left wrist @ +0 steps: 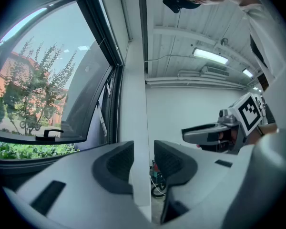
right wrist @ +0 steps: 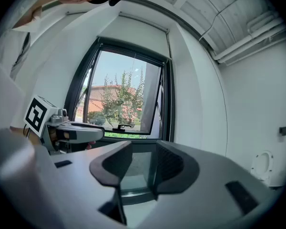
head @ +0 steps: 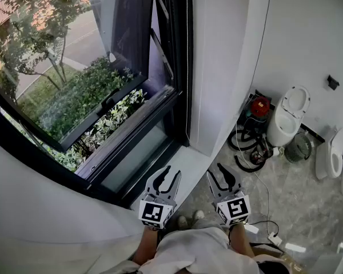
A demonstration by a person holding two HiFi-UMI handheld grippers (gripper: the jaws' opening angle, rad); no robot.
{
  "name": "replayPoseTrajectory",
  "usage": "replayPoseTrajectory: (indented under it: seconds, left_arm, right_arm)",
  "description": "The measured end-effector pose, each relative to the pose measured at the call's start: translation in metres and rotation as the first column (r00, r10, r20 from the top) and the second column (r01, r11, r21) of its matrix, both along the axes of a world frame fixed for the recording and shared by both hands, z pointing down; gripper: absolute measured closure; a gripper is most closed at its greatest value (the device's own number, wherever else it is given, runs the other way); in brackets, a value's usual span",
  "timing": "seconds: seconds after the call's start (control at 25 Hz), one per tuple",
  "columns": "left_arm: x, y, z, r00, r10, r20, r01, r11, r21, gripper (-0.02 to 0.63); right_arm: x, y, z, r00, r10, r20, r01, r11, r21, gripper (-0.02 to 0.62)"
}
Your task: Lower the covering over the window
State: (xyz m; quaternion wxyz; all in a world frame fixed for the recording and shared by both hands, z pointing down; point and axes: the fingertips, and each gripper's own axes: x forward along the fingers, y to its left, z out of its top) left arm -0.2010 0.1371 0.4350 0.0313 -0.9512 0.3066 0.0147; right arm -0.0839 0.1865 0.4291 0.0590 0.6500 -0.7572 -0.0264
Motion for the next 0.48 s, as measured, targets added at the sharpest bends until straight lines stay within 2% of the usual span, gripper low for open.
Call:
replayPoseTrajectory:
  seconds: [0.16,0.48]
  left_arm:
    - [0.001,-0.001,-0.001,1.0,0.007,-0.013,-0.007,1.0,-0.003,0.468]
    - [0.011,-0.013,-0.001,1.0,0.012,-0.018,-0.012,1.0,-0.009,0.468]
  right_arm:
    - [-0.005,-0.003,-0.001,1.0,-0.015,0.028,0.014,0.999,0.029,0.433]
    - [0.001,-0.021,0.001,1.0,-0.009,0.013,0.009,1.0,0.018,0.433]
